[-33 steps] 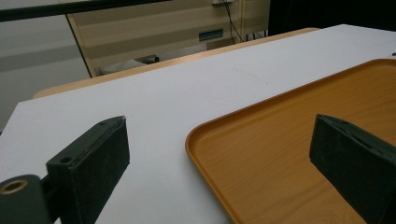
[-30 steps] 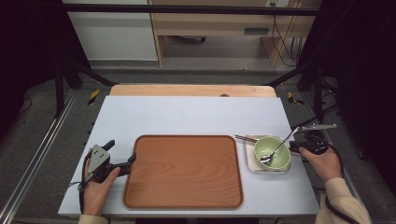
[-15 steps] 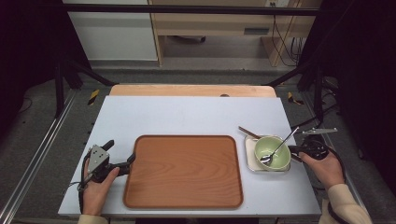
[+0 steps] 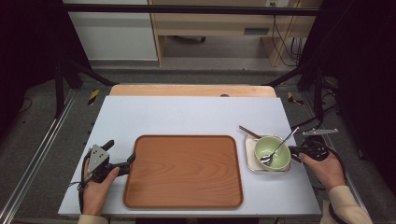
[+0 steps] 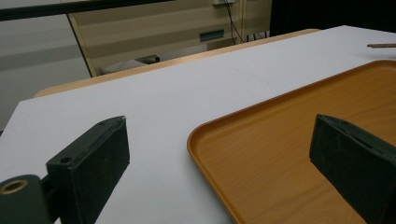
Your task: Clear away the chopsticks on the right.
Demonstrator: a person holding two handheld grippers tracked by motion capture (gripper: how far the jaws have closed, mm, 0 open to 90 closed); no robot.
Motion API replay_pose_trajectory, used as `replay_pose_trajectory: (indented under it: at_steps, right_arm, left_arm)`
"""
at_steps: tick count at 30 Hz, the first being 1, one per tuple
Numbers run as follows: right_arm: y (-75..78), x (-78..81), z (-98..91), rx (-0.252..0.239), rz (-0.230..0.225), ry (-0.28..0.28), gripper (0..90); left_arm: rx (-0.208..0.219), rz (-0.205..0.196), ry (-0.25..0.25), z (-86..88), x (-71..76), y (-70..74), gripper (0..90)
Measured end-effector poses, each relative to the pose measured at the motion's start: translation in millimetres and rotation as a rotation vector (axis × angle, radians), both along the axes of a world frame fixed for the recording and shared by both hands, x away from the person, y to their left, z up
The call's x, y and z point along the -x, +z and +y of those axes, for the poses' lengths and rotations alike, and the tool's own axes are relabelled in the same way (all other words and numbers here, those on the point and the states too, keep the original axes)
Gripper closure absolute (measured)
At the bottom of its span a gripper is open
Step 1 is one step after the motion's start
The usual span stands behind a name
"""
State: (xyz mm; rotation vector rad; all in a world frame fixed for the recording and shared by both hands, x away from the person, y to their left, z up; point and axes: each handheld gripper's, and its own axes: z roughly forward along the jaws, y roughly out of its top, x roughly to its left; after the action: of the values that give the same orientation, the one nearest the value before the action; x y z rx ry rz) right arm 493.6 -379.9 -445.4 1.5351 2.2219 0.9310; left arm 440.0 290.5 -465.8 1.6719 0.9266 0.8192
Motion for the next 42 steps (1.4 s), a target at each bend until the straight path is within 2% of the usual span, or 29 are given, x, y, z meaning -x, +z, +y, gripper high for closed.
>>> replay_pose_trajectory:
  at_steps: [4,8,9,10,19,28,36,42]
  right_arm:
    - [4.3,4.5,-5.7,0.016,-0.036,-0.003,82.1]
    - [6.3,11.8,-9.5,0.048,-0.055,0.028,77.0]
    - [6.4,13.9,-9.2,0.037,-0.053,0.03,76.6]
    - [5.4,15.0,-10.8,0.051,-0.061,0.051,76.5]
    - [0.9,14.9,-9.5,0.081,-0.046,0.07,79.1]
    - [-1.6,10.2,-9.8,0.074,-0.039,0.072,81.0]
    - [-3.0,11.3,-11.0,0.052,-0.024,0.078,78.2]
    - [-6.5,8.6,-10.1,0.06,-0.008,0.082,76.9]
  left_arm:
    - [0.001,0.0,0.001,0.5,0.0,-0.1,4.6]
    - [-0.002,0.002,0.0,-0.2,-0.2,-0.6,4.6]
    - [-0.005,0.001,0.0,-0.7,-0.3,-0.5,4.6]
    - [-0.005,0.001,-0.001,-1.0,-0.3,-0.4,4.6]
    - [-0.011,0.003,-0.005,-2.4,-0.6,-1.2,4.6]
    - [-0.018,0.005,-0.005,-2.7,-0.7,-1.5,4.6]
    - [-0.021,0.006,-0.007,-4.0,-1.0,-1.9,4.6]
    - [-0.021,0.005,-0.006,-3.7,-0.7,-1.6,4.6]
